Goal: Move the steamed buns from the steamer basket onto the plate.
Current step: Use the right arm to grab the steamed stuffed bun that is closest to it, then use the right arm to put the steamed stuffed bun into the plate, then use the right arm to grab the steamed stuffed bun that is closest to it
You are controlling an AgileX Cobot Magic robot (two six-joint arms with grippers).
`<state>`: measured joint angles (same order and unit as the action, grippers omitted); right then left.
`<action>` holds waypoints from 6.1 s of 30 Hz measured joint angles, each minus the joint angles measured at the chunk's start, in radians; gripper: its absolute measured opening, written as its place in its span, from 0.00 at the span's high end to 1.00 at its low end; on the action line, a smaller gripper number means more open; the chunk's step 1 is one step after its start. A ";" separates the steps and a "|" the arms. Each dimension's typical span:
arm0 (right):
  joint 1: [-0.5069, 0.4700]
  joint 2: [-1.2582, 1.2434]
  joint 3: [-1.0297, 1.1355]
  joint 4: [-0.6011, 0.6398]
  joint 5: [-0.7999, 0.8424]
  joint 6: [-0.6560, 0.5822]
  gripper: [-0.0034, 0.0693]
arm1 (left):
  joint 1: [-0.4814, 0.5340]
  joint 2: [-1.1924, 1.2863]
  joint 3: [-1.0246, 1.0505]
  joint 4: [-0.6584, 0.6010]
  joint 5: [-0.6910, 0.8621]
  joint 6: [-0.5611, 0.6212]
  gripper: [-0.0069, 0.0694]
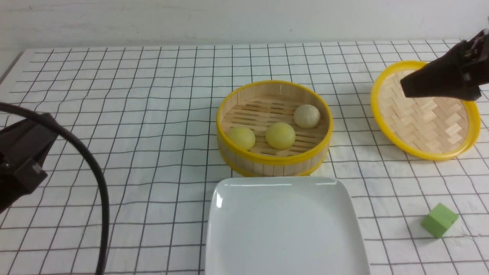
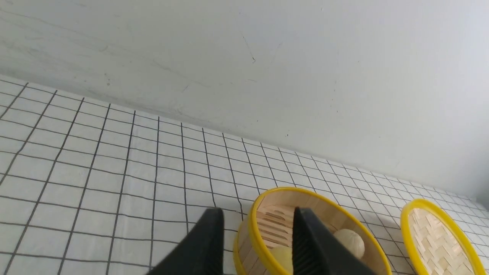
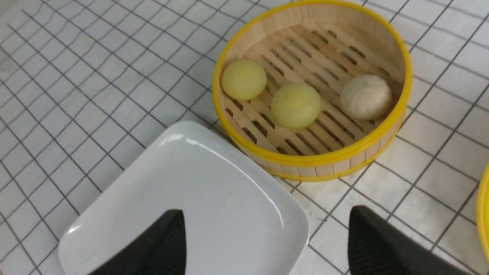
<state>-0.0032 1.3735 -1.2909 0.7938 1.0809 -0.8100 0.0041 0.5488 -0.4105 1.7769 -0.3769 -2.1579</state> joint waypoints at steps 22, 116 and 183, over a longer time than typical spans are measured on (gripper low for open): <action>0.277 0.520 -0.586 -0.474 0.158 0.262 0.20 | 0.000 0.002 0.000 0.001 -0.081 -0.007 0.54; 0.359 0.298 -0.416 -0.428 0.174 0.604 0.92 | 0.000 0.002 0.000 0.005 -0.038 -0.007 0.54; 0.359 0.317 -0.141 -0.240 -0.236 0.139 0.17 | 0.000 0.002 0.000 0.005 -0.038 -0.007 0.54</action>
<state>0.3559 1.6905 -1.4318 0.5538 0.8448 -0.6707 0.0041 0.5508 -0.4105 1.7819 -0.4149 -2.1648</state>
